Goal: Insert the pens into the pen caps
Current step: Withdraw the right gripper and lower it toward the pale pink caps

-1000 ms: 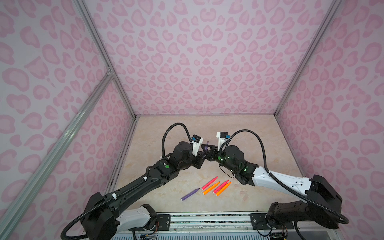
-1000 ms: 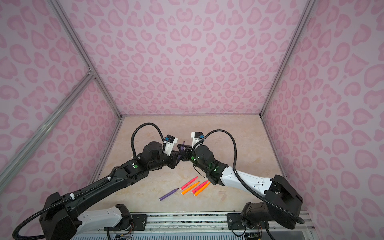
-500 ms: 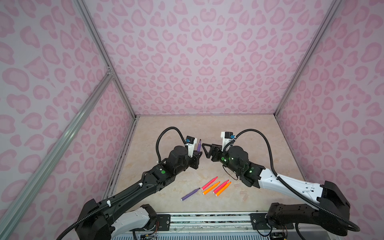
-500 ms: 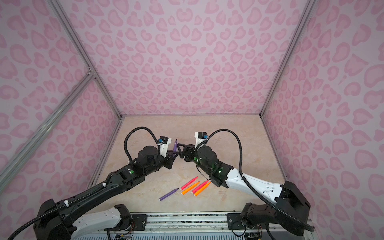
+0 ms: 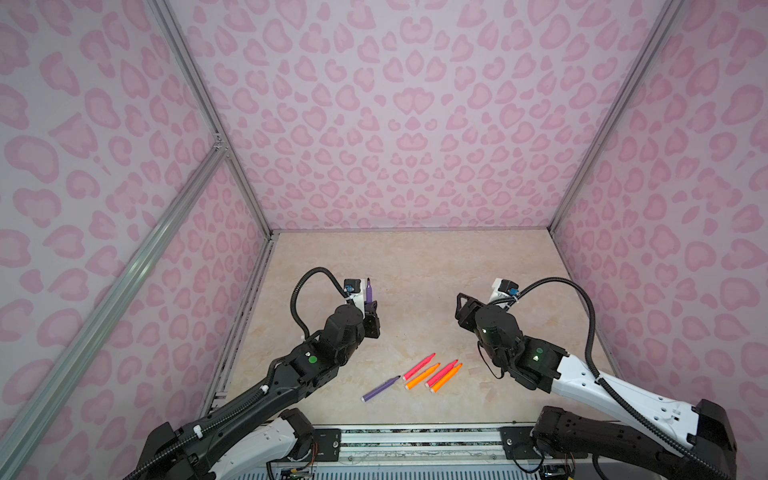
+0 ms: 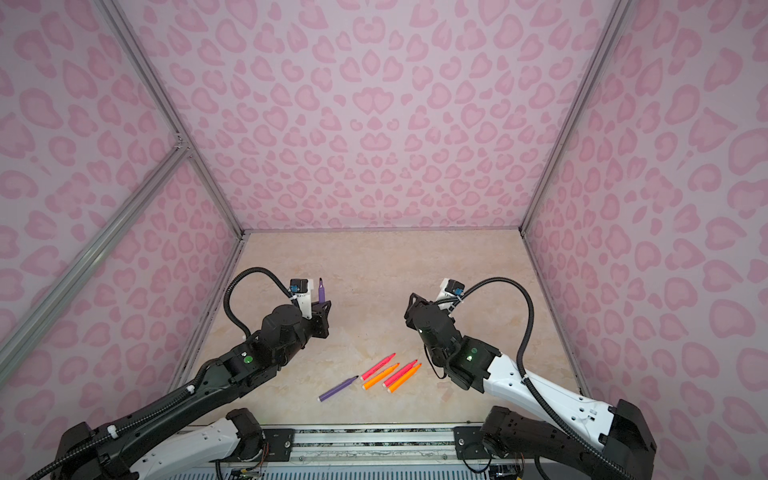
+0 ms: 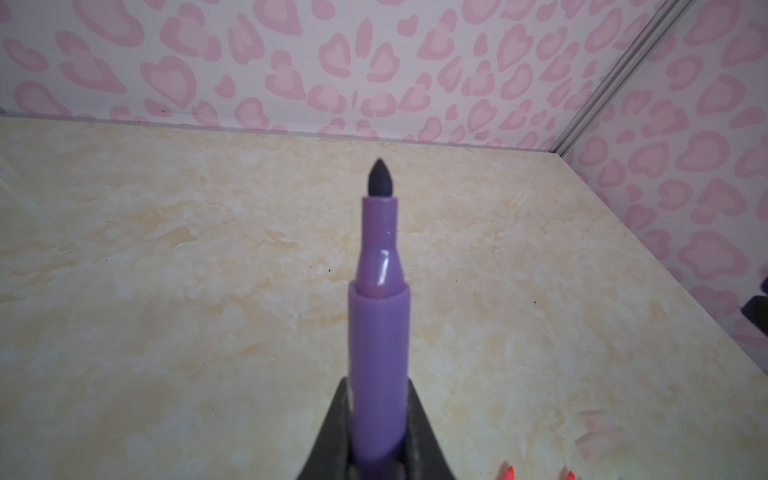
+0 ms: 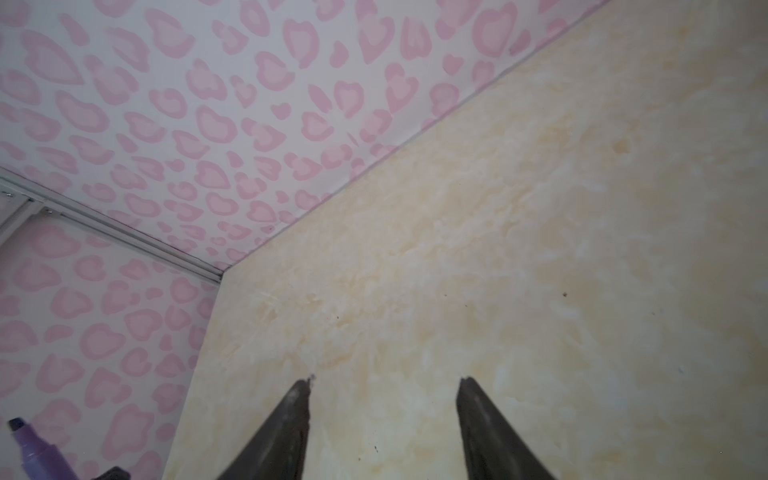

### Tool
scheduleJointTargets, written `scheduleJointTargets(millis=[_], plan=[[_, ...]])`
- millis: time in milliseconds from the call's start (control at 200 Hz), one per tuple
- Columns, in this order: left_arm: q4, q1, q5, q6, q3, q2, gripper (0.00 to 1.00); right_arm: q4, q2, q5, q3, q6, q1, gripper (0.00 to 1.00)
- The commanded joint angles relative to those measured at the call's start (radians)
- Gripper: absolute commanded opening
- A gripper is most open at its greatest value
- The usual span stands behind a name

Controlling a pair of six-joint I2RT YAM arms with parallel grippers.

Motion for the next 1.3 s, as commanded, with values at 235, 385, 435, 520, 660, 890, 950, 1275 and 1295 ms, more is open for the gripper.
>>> scheduleJointTargets(millis=[235, 385, 435, 520, 660, 890, 950, 1275, 1295], plan=[[0.068, 0.001, -0.003, 0.03, -0.003, -0.043, 0.04, -0.354, 0.039, -0.092, -0.159, 0.168, 0.032, 0.52], [0.09, 0.001, 0.005, 0.053, -0.009, -0.028, 0.04, -0.52, 0.029, -0.101, -0.172, 0.175, 0.06, 0.48], [0.089, 0.002, 0.005, 0.05, -0.007, -0.022, 0.04, -0.533, -0.003, -0.118, -0.207, 0.197, 0.082, 0.47], [0.094, 0.001, 0.019, 0.046, -0.008, -0.016, 0.04, -0.538, -0.086, -0.172, -0.273, 0.225, 0.113, 0.43], [0.093, 0.001, 0.042, 0.047, -0.001, -0.012, 0.04, -0.665, -0.205, -0.199, -0.287, 0.263, 0.158, 0.42], [0.084, 0.001, 0.042, 0.06, 0.003, -0.025, 0.04, -0.697, -0.272, -0.27, -0.279, 0.228, 0.166, 0.43], [0.083, 0.001, 0.033, 0.062, -0.001, -0.036, 0.04, -0.699, -0.236, -0.282, -0.271, 0.222, 0.165, 0.42], [0.077, 0.001, 0.019, 0.079, -0.003, -0.071, 0.04, -0.668, -0.165, -0.315, -0.292, 0.222, 0.168, 0.4], [0.077, 0.001, 0.019, 0.08, -0.005, -0.072, 0.04, -0.664, -0.165, -0.313, -0.293, 0.221, 0.168, 0.4]])
